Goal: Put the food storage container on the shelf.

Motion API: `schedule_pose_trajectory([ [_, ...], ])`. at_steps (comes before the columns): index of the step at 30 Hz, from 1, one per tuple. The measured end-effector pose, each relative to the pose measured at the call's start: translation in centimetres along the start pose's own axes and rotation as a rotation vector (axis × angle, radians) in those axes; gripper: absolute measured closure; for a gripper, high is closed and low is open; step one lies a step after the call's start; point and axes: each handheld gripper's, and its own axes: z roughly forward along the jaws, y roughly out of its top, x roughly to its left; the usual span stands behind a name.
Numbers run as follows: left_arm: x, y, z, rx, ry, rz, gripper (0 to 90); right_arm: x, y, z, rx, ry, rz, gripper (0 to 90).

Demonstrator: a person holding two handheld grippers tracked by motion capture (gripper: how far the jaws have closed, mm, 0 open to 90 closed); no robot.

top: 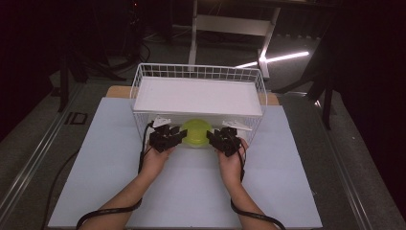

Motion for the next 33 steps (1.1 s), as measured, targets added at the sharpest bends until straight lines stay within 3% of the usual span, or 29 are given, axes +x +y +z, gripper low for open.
schedule_pose_trajectory([
  [5,0.3,0.1,0.3,-0.013,-0.006,-0.013,56.8,-0.1,0.2,0.3,-0.004,-0.01,0.008,56.6],
  [8,0.7,0.0,0.2,-0.019,-0.02,-0.032,55.5,-0.1,0.3,0.3,-0.017,0.017,0.028,52.8],
  [14,0.7,-0.4,-0.4,-0.044,-0.017,-0.025,52.3,0.4,0.3,-0.2,-0.033,0.021,-0.007,50.9],
  [18,0.5,-0.6,-1.2,-0.063,-0.044,-0.062,50.1,0.9,0.2,-1.0,-0.042,0.02,-0.038,48.5],
  [22,0.4,-0.6,-1.6,-0.056,-0.044,-0.042,47.3,1.2,-0.1,-1.7,-0.04,0.015,-0.041,48.6],
  [23,0.1,-0.6,-2.7,-0.073,-0.041,-0.017,43.7,1.4,-0.6,-2.2,-0.051,0.016,-0.04,49.7],
  [26,0.0,-0.8,-3.2,-0.078,-0.033,-0.024,37.3,1.5,-1.0,-2.5,-0.044,0.024,-0.036,51.5],
  [27,0.0,-1.1,-3.6,-0.074,-0.06,0.009,37.3,1.5,-1.3,-2.5,-0.035,0.022,-0.041,52.3],
  [28,-0.4,-1.5,-4.1,-0.069,-0.057,0.075,23.7,1.7,-1.9,-2.6,-0.023,0.021,-0.058,57.1],
  [30,-0.5,-1.6,-4.3,-0.064,-0.055,0.08,21.3,1.8,-2.4,-2.4,0.005,0.013,-0.069,61.0],
  [33,-0.9,-2.6,-4.8,-0.046,-0.084,0.068,10.2,2.1,-3.1,-2.0,0.044,0.019,-0.075,76.8],
])
